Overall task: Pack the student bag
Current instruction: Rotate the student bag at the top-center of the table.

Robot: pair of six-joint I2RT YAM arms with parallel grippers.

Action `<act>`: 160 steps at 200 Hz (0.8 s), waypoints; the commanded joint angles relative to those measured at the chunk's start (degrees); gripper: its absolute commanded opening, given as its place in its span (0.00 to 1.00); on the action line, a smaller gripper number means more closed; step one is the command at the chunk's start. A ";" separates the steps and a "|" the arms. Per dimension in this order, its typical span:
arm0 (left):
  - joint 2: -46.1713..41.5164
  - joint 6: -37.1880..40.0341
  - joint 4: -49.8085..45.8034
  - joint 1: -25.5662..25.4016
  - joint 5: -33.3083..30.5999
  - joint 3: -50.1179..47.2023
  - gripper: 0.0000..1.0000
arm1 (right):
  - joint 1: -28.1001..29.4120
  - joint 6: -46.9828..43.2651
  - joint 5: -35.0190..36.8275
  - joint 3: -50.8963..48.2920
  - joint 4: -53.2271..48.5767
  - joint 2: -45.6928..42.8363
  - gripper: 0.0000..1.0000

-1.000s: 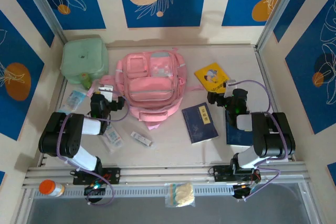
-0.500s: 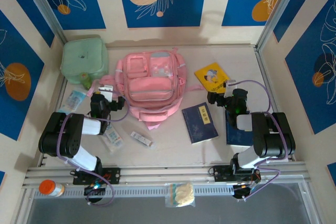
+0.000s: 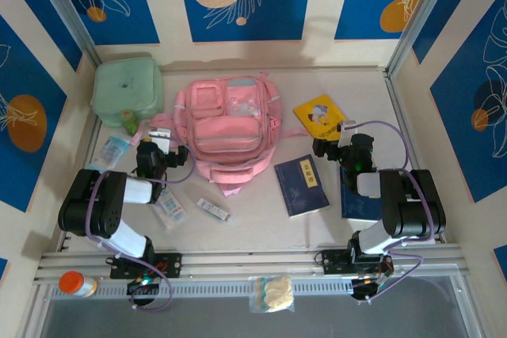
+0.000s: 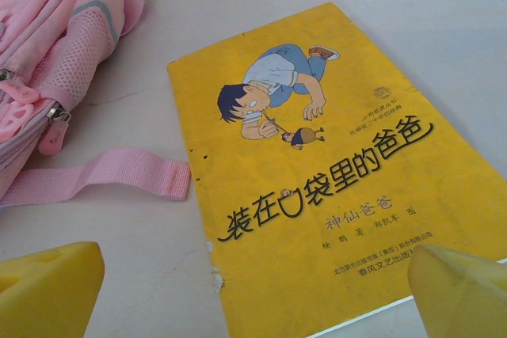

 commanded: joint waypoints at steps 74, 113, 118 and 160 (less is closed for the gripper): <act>-9.56 -0.67 1.12 0.66 -0.16 -2.50 0.99 | -0.25 1.90 0.75 3.79 -7.99 -7.06 0.99; -21.17 -5.63 -14.27 0.67 -1.67 0.24 0.99 | -1.16 5.96 -0.91 6.69 -20.65 -15.18 0.99; -22.54 -6.86 -16.32 0.67 -1.20 0.92 0.99 | -1.20 6.37 -1.15 6.79 -21.78 -16.45 0.99; -29.93 -22.47 -30.63 0.67 1.54 7.09 0.99 | -2.42 25.25 6.48 9.64 -37.37 -25.54 0.99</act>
